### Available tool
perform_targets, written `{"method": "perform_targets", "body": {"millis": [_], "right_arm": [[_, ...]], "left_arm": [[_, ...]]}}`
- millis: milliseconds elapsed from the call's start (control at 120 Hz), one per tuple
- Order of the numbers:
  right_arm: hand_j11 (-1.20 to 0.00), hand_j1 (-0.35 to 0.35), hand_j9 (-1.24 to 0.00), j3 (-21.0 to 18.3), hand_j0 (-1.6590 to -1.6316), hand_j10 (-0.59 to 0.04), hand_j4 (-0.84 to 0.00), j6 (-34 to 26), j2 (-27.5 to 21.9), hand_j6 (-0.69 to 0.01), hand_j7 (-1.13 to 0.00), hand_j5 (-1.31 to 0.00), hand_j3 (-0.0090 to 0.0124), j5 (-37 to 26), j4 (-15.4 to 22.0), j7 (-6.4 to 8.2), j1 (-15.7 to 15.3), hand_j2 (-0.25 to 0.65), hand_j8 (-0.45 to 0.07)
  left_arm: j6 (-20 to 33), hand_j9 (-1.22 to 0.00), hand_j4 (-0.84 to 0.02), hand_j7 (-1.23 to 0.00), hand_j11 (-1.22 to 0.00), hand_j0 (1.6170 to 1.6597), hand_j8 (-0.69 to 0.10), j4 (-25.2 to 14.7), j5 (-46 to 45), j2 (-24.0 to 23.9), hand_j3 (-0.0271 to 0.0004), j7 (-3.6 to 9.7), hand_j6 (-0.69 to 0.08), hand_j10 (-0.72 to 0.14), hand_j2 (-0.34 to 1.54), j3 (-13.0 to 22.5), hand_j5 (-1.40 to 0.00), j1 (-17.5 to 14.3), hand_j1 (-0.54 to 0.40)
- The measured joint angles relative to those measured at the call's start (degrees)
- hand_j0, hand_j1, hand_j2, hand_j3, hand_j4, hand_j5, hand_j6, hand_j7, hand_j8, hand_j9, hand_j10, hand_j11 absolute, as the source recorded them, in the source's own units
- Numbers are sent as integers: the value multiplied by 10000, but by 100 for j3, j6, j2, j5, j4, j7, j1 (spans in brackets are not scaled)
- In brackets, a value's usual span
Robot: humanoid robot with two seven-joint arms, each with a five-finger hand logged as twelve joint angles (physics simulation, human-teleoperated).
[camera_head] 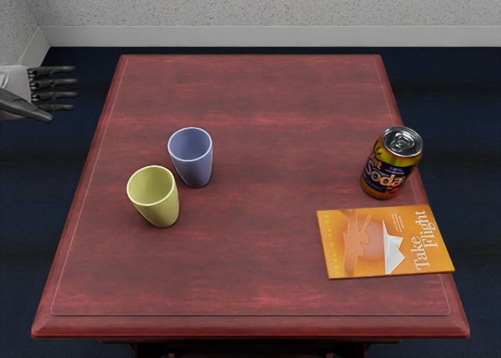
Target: Pick up cup and place in cup with left hand
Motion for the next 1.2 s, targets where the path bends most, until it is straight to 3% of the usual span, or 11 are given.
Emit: {"method": "perform_targets", "body": {"millis": [117, 150, 200, 258, 325, 425, 517, 633, 808, 942, 1200], "right_arm": [[0, -3489, 1, -4, -16580, 4, 0, 1, 0, 7, 0, 1, 0, 2, -1, 0, -12, -2, 6], [0, -3489, 0, -5, -16580, 3, -1, 1, 0, 6, 0, 1, 0, 1, -1, -2, -17, -3, 4], [0, -3489, 1, -7, -16580, 3, 0, 1, 0, 7, 0, 1, 0, -1, -2, -5, -19, -3, 5], [0, -3489, 1, -13, -16580, 4, 1, 0, 0, 8, 0, 1, 0, -1, -5, -6, -31, -2, 6], [0, -3489, 1, -15, -16580, 4, 0, 0, 0, 7, 0, 1, 0, -1, -7, -8, -40, -3, 5], [0, -3489, 1, -15, -16581, 4, 0, 0, 0, 8, 0, 1, 0, -1, -8, -8, -45, -2, 6], [0, -3489, 1, -15, -16581, 4, 1, 0, 0, 8, 0, 1, 0, 0, -8, -8, -48, -2, 6], [0, -3489, 1, -15, -16581, 4, 0, 0, 0, 8, 0, 1, 0, -1, -9, -9, -49, -2, 6], [1, -3489, 1, -16, -16581, 4, 0, 0, 0, 9, 0, 1, 0, -1, -9, -9, -50, -2, 6], [0, -3489, 1, -15, -16581, 3, 0, 0, 0, 7, 0, 1, 0, 0, -9, -9, -49, -2, 5], [0, -3489, 0, -16, -16581, 3, 0, 0, 0, 6, 0, 1, 0, 0, -9, -8, -48, -2, 4]], "left_arm": [[0, 2, 19, 2, 1, 16580, 24, 5, 27, -106, 0, 66, 24, 18, -1, 22, 3, -35, 3491], [0, 2, 23, 2, 1, 16580, 28, 5, 41, -247, 0, 229, 29, 21, 2, 35, 3, -83, 3491], [0, 2, 20, 2, 1, 16580, 24, 4, 80, -507, 0, 576, 25, 19, -1, 53, 3, -200, 3489], [0, 2, 15, 2, 1, 16580, 20, -4, 414, -702, 0, 867, 20, 15, -4, 60, 3, -587, 3489], [0, 2, 13, 2, 1, 16580, 17, -91, 987, -827, 0, 1057, 17, 13, -4, 68, 2, -1009, 3489], [0, 1, 1, 1, 1, 16581, 3, -741, 2018, -1075, 0, 1221, 2, 3, -5, 80, 1, -1202, 3490], [19, 1, -6, 0, 1, 16581, -5, -1440, 2845, -1124, 0, 1289, -6, -3, -5, 92, 0, -1584, 3490], [505, 0, -12, -1, 0, 16581, -13, -1884, 3686, -1867, 0, 1321, -15, -8, -3, 100, -1, -1632, 3490], [1652, 0, -19, -1, 0, 16581, -21, -2072, 4600, -2341, 0, 1334, -24, -14, 0, 115, -2, -1462, 3491], [2020, -1, -21, -2, 0, 16581, -24, -2220, 4810, -2398, 0, 1336, -27, -16, 4, 145, -3, -1150, 3491], [2893, -13, -29, -14, -12, 16581, -34, -2361, 5094, -2716, 0, 1337, -37, -26, 9, 416, -15, -1138, 3483]]}}
